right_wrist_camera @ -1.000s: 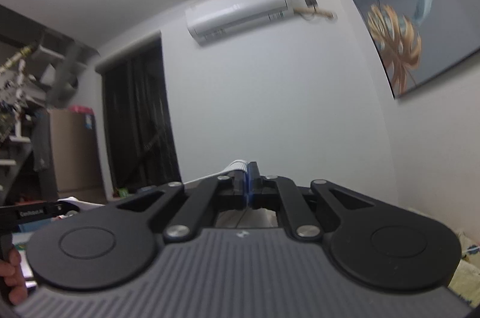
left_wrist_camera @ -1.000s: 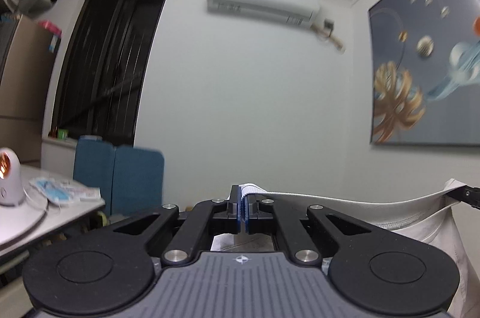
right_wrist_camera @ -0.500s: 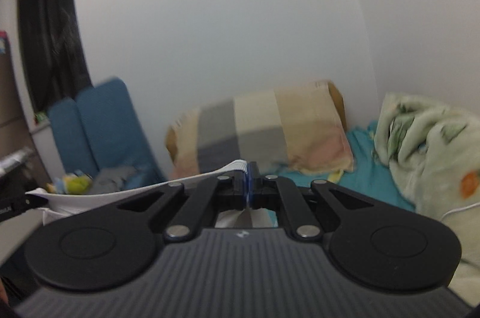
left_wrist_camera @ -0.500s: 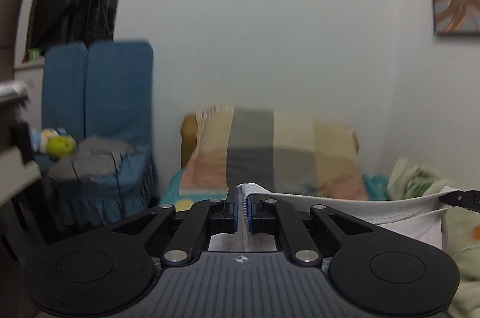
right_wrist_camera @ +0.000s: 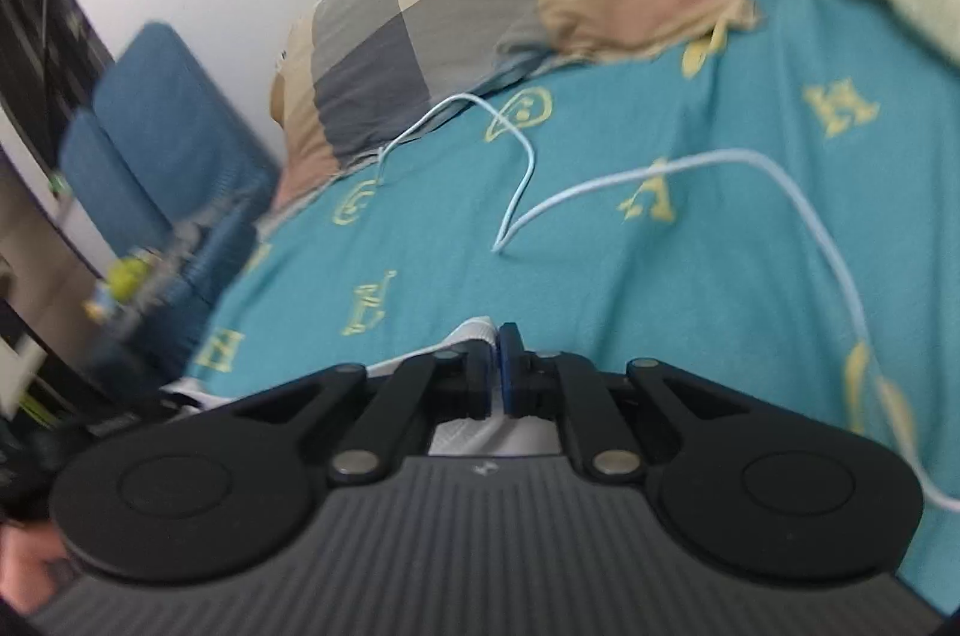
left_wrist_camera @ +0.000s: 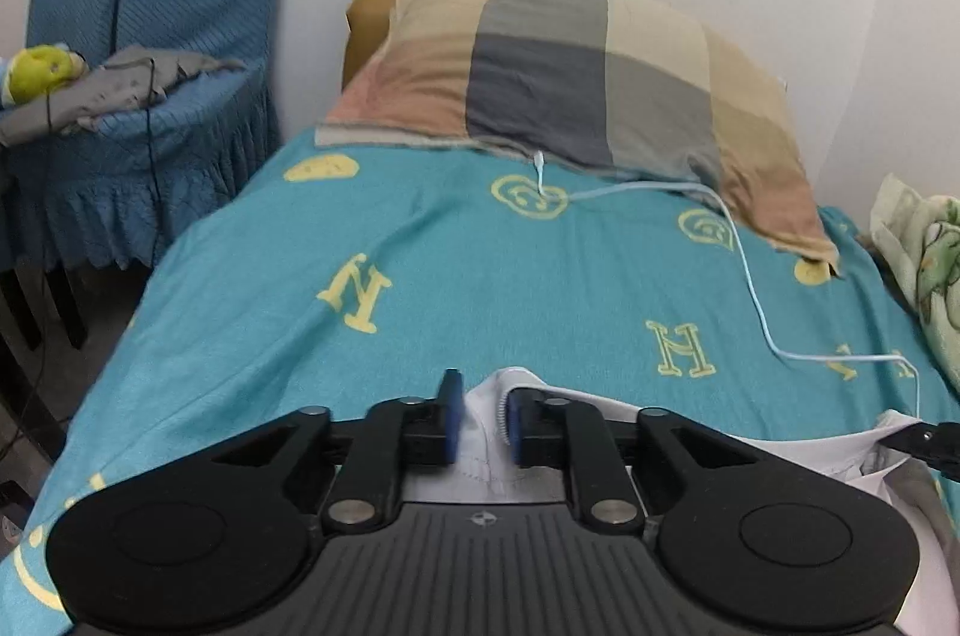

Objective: Fold clothes
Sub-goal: 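Lay the T-shirt flat on the bed and open both grippers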

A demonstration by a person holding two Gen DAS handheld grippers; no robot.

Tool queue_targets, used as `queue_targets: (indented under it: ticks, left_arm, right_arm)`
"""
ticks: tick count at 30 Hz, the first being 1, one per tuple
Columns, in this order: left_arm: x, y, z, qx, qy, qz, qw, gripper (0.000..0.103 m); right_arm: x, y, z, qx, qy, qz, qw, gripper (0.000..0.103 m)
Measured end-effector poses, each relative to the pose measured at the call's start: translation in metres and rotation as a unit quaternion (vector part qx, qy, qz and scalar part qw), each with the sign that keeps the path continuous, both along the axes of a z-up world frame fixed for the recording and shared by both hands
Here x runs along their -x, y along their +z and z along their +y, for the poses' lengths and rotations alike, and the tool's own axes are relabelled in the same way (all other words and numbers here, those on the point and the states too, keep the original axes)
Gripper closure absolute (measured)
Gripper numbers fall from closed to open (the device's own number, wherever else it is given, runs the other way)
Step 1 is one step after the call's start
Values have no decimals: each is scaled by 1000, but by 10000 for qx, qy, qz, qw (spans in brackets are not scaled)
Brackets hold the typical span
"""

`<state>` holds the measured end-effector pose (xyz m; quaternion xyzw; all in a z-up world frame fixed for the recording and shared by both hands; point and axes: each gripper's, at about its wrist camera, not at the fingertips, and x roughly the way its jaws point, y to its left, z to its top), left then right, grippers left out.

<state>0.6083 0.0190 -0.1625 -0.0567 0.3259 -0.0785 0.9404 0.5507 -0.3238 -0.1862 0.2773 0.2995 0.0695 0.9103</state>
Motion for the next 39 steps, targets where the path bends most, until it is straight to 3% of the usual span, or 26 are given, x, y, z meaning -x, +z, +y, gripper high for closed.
queue_targets:
  ticks: [1,2,3,4,5,8,11,15,17,22,24,27,29,33,35,36,39]
  left_arm:
    - [-2,-1,1,33,-40,33,10000,64]
    - [1,6,2,74,-91,63,9999,45]
    - [7,17,5,140,-143,93,9998,32]
    - [10,22,9,223,-184,128,9995,26]
    - [13,28,13,305,-225,163,9991,17]
    - [27,43,26,629,-490,317,9963,14]
    - [57,62,40,845,-680,303,9936,1]
    - [101,86,48,583,-1091,479,9912,0]
    - [130,95,60,627,-1061,435,9914,0]
    - [204,97,111,1560,-432,538,9854,0]
    - [233,91,140,2109,52,633,9754,3]
    - [271,72,186,3009,821,846,9464,9]
    - [291,60,210,3398,1191,881,9288,13]
    - [308,48,237,3634,1586,1037,9121,23]
    - [311,40,244,3795,1659,1116,9033,32]
    - [310,35,245,3858,1682,1152,8998,35]
    - [303,21,239,3923,1771,1287,8934,58]
  right_arm:
    - [-3,1,-1,-120,87,27,9999,90]
    - [-5,1,-2,-241,175,53,9995,75]
    - [-7,2,-2,-384,257,68,9989,61]
    - [-6,3,-1,-593,323,50,9977,28]
    - [-5,5,0,-770,375,32,9963,10]
    - [2,20,9,-694,354,10,9970,10]
    - [23,38,18,-538,327,-88,9980,10]
    - [65,59,30,-416,233,-62,9988,10]
    - [97,69,36,-421,260,-64,9988,10]
    - [198,85,45,-578,390,-112,9975,10]
    - [242,90,47,-661,305,-61,9973,10]
    - [306,102,50,-710,171,19,9973,10]
    - [346,107,50,-794,0,50,9968,10]
    - [403,97,45,-1254,-385,20,9914,12]
    - [410,85,45,-1436,-513,177,9881,28]
    - [406,82,46,-1430,-500,213,9882,29]
    - [393,72,51,-1412,-462,318,9884,38]
